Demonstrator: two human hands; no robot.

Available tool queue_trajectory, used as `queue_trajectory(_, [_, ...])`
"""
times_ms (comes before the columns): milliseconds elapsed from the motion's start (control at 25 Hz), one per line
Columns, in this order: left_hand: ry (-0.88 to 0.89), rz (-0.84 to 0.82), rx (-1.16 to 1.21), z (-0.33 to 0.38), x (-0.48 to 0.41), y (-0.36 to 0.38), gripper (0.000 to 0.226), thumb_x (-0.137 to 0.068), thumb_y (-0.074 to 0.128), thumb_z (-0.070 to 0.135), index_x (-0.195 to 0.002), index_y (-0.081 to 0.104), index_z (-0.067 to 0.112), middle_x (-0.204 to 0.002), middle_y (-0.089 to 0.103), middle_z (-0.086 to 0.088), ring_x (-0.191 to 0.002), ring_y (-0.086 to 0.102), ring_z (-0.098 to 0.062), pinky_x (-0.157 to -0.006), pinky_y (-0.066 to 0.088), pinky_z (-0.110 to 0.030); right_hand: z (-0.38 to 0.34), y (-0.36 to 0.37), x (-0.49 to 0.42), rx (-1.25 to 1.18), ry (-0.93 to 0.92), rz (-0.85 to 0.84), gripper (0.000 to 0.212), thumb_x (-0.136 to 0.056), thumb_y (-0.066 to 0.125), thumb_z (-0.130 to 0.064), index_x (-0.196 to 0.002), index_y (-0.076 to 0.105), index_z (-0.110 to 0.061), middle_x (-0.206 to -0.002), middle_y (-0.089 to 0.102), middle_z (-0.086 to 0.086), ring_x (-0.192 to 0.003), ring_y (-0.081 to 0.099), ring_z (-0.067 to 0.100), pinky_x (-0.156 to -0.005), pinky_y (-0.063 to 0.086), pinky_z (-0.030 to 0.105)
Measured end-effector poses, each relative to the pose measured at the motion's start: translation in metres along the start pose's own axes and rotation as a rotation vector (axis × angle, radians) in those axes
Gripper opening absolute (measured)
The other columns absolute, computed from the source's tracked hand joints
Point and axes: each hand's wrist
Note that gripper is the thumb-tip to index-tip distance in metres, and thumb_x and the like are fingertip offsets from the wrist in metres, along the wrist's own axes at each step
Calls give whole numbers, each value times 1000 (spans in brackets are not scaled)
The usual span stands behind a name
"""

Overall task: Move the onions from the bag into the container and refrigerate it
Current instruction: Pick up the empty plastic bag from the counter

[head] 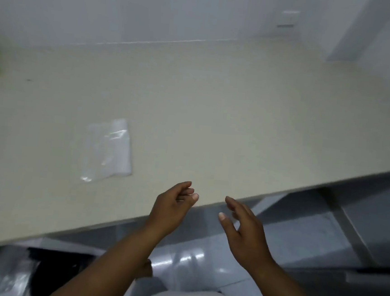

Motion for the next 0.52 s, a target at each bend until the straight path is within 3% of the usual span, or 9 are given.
queue_trajectory(160, [-127, 307, 17, -45, -12, -126, 42, -87, 66, 35, -128, 59, 24, -113, 68, 7, -92, 60, 7, -73, 40, -5, -65, 104, -62, -49, 3, -178, 40, -92, 63, -31, -130, 57, -23, -125, 61, -9, -111, 58, 3, -86, 42, 10])
queue_trajectory(280, [-212, 451, -36, -78, -28, -198, 46, -88, 65, 36, -130, 57, 19, -123, 65, 0, -100, 62, -10, -85, 41, -20, -103, 170, -108, 4, 17, -236, 38, -92, 63, -29, -128, 59, -17, -125, 63, -3, -103, 59, 7, -88, 42, 16])
queue_trajectory(400, [-331, 495, -158, -108, -48, -246, 52, -90, 60, 37, -137, 50, 17, -138, 55, -6, -122, 55, -23, -100, 42, -33, -131, 217, -152, 107, 69, -258, 42, -92, 60, -34, -130, 58, -15, -127, 63, 1, -109, 58, 14, -95, 39, 24])
queue_trajectory(520, [-434, 466, -194, -128, -63, -270, 57, -91, 59, 35, -141, 45, 13, -143, 51, -10, -129, 50, -27, -107, 39, -36, -145, 250, -183, 157, 161, -277, 46, -92, 58, -36, -131, 56, -12, -120, 64, 3, -119, 56, 23, -96, 39, 29])
Point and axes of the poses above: each hand's wrist, its own x-axis away from the middle knuckle, its own y-axis out of the palm, z = x × y
